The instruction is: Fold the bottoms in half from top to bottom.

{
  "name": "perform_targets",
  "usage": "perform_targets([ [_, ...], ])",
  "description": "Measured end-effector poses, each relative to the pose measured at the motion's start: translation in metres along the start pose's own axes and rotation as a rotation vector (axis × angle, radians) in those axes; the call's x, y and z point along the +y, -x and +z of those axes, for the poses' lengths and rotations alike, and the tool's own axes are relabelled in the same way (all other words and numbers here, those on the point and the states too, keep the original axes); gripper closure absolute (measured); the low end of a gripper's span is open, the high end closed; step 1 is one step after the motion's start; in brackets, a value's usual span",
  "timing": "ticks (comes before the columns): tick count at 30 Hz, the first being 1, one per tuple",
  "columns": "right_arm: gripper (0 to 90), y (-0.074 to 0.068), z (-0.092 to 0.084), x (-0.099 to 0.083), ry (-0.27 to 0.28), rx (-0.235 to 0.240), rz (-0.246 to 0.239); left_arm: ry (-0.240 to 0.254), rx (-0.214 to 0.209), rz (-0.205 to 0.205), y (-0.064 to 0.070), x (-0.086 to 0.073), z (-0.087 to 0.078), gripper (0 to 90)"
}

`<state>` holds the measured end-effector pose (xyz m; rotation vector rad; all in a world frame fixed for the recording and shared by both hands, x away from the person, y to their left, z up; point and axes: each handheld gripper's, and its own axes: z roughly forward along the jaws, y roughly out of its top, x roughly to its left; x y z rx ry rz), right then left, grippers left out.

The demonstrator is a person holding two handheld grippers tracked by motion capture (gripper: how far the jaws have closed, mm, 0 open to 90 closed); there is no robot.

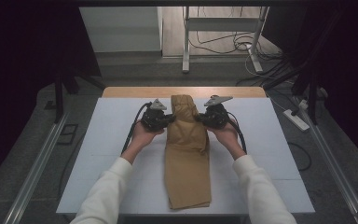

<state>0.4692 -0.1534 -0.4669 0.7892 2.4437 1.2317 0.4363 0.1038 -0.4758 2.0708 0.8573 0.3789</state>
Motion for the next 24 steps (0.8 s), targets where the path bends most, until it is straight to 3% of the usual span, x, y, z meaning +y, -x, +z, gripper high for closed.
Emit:
perform_targets([
  [24,82.9,-0.0072,-0.0037,-0.0069,-0.016,0.028,-0.002,-0.014,-0.042,-0.005,0.0051,-0.0100,-0.0049,83.5],
])
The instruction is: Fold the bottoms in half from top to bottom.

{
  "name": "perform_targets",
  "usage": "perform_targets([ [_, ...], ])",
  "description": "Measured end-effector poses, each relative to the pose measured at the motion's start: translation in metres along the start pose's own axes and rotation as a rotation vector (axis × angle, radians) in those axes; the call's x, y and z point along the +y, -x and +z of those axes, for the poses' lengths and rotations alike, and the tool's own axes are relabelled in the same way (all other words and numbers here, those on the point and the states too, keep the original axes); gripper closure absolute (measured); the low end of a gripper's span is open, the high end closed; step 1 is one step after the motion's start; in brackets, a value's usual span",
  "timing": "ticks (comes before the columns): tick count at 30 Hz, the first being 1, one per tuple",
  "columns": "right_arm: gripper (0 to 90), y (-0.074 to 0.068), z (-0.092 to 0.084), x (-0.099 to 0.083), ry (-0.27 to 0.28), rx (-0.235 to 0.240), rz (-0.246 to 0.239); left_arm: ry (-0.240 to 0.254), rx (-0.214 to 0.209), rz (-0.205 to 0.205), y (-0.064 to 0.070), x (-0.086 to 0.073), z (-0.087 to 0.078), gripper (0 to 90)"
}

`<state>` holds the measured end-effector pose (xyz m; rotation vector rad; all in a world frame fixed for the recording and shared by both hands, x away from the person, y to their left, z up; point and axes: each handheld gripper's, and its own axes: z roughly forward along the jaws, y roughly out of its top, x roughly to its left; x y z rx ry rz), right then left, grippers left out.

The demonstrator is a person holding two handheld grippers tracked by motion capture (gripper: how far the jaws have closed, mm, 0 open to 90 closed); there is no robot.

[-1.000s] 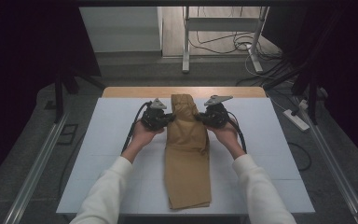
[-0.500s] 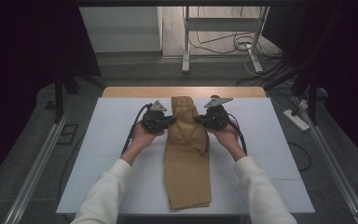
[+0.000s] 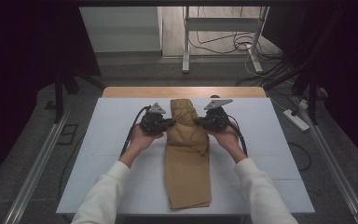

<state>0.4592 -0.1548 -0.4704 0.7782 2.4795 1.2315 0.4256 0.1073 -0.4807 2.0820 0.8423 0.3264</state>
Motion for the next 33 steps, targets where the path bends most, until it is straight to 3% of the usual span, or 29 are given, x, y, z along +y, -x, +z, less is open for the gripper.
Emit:
perform_targets([
  [33,82.9,-0.020,-0.013,-0.017,-0.002,0.037,-0.002,0.017,-0.050,0.013,0.024,-0.020,-0.013,83.4],
])
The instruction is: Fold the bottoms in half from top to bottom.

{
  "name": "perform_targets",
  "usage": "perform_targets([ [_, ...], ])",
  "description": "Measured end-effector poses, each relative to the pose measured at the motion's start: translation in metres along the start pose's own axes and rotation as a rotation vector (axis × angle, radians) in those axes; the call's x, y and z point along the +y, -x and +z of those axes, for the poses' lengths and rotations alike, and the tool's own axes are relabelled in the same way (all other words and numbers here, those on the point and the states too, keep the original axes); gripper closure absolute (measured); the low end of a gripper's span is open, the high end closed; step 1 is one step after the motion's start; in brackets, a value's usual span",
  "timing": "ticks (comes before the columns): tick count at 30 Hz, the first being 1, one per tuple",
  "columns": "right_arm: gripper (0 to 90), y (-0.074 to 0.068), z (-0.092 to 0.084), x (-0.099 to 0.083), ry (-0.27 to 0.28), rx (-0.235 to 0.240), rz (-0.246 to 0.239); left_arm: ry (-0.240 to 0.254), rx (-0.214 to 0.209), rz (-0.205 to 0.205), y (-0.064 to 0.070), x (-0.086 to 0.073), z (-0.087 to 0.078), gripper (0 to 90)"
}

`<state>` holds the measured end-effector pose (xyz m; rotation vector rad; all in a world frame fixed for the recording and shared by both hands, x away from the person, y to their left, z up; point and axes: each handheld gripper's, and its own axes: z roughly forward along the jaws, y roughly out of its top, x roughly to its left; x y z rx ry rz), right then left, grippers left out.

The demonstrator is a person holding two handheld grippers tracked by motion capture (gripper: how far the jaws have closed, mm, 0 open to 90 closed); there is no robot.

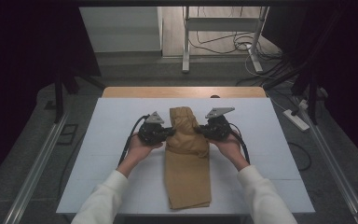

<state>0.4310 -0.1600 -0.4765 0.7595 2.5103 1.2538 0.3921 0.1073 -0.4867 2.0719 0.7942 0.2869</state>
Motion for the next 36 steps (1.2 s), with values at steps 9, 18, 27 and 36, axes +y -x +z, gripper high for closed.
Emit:
perform_targets([
  [9,82.9,-0.005,0.002,-0.006,0.000,0.001,-0.008,0.000,-0.008,-0.002,0.003,-0.005,0.002,83.4],
  [18,82.9,-0.007,0.001,-0.007,0.005,0.013,-0.006,-0.001,-0.014,-0.004,0.005,-0.008,0.000,83.3],
  [27,82.9,-0.012,0.000,-0.009,-0.001,0.018,-0.013,-0.006,-0.018,-0.005,0.008,-0.010,0.000,83.2],
  [36,82.9,-0.015,-0.005,-0.011,0.001,0.028,-0.015,0.000,-0.012,-0.006,0.012,-0.012,-0.001,83.2],
])
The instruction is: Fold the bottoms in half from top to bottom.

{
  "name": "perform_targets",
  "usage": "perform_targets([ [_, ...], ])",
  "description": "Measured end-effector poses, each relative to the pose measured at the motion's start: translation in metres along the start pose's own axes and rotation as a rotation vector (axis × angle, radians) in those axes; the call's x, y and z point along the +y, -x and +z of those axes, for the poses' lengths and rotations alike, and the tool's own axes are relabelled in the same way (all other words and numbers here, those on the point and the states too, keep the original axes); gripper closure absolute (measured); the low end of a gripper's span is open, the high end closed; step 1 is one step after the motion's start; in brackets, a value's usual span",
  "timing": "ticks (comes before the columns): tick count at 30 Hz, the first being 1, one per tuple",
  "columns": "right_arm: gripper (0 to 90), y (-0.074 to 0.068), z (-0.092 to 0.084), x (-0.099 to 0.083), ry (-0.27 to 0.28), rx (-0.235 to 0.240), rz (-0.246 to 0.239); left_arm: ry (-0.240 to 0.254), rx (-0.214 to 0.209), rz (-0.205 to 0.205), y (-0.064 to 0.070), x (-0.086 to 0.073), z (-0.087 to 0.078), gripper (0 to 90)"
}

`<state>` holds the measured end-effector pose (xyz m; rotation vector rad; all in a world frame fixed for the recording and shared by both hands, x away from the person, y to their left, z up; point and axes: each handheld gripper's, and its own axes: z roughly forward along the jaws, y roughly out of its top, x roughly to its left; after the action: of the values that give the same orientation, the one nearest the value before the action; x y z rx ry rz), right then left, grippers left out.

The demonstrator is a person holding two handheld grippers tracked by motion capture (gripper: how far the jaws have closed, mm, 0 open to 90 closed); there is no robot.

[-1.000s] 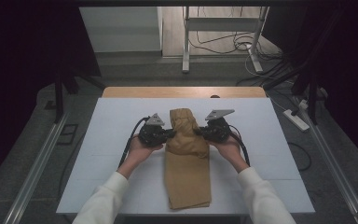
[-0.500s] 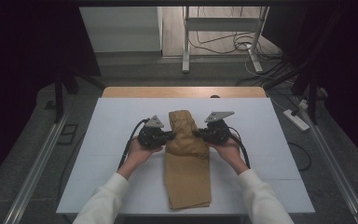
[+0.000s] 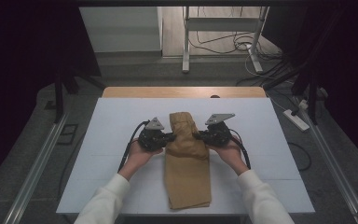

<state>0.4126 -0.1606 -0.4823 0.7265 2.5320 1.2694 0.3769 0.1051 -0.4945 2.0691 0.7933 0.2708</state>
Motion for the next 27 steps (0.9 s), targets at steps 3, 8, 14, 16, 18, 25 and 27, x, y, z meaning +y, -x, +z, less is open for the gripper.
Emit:
perform_targets([
  [3,82.9,0.000,-0.001,-0.001,0.005,0.005,0.005,-0.001,-0.003,-0.001,0.001,0.000,-0.001,83.2],
  [8,82.9,-0.003,-0.002,-0.001,0.002,0.000,-0.002,-0.003,-0.004,-0.002,0.002,-0.001,-0.001,83.2],
  [14,82.8,-0.006,-0.004,-0.003,0.004,0.005,-0.004,-0.005,-0.009,0.000,0.004,-0.002,-0.002,83.2],
  [16,82.8,-0.006,-0.004,-0.004,0.005,0.006,-0.003,-0.005,-0.008,0.002,0.005,-0.002,-0.003,83.2],
  [18,82.8,-0.007,-0.005,-0.005,0.005,0.007,-0.006,-0.008,-0.005,0.006,0.006,-0.003,-0.004,83.2],
  [25,82.8,-0.014,-0.008,-0.006,-0.001,0.011,-0.016,-0.011,-0.013,0.004,0.010,-0.006,-0.006,83.1],
  [27,82.8,-0.015,-0.009,-0.007,-0.003,0.011,-0.019,-0.013,-0.014,0.005,0.011,-0.006,-0.007,83.0],
])
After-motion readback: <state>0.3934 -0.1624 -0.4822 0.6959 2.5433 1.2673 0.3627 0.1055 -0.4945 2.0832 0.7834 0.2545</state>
